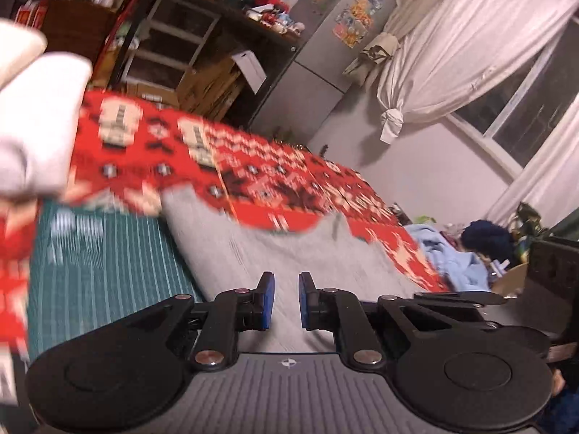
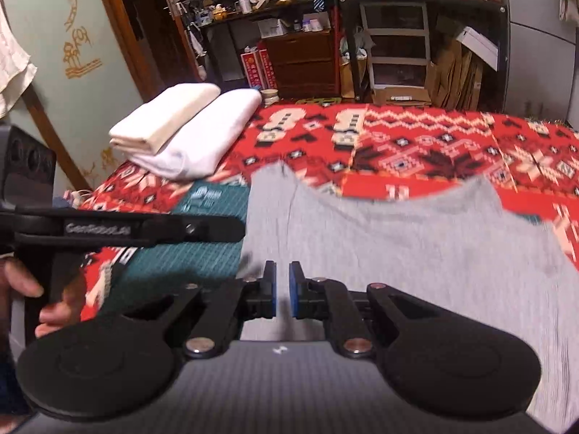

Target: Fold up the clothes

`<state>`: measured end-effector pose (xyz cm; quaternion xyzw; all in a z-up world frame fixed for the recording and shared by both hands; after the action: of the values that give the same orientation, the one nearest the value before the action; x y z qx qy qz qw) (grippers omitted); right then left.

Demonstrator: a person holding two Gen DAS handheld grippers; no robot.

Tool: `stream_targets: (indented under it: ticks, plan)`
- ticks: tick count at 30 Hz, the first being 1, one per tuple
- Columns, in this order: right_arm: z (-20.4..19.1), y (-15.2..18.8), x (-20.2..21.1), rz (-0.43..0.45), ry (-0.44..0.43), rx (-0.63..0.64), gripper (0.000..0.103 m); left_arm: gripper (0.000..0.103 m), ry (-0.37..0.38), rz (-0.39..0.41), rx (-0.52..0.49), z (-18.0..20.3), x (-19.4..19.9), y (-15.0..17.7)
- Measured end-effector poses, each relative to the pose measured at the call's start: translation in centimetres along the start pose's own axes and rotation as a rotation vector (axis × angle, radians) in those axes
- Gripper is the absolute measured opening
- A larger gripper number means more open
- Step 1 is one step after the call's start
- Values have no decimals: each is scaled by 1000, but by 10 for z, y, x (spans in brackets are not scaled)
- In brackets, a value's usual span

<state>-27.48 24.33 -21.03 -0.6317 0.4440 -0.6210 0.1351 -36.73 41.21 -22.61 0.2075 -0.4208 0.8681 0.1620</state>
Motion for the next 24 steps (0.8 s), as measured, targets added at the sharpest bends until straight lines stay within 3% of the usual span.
stream_targets:
  ticks: [3,4,9,24]
  plan:
    - [-3,-16,-20,-15,13,-26,9,10,-32,-10,19,-24,-17,-15]
    - [-5,-20,-27,-20,18,-25,9,5,-27,-12,51,-32,-21,-17]
    - [-9,-34,-59,-53,34,-34,9,4,9,-24,181,-63,-36,-18]
    - [-9,-60,-126,-118,66,-49,9,3,25,-11,252,-82,-37,-19]
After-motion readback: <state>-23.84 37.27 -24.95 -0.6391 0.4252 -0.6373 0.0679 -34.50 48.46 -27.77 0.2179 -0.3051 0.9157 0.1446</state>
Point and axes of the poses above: each gripper's, at about its wrist camera, not at the fingertips, and x roughly against the way its jaws point, z to its right, y to its underside, the point moved 2 cm from there along -x, roughly the way its jaws point, and after that the axes turned 3 degrees about x, right-handed, at the moved point
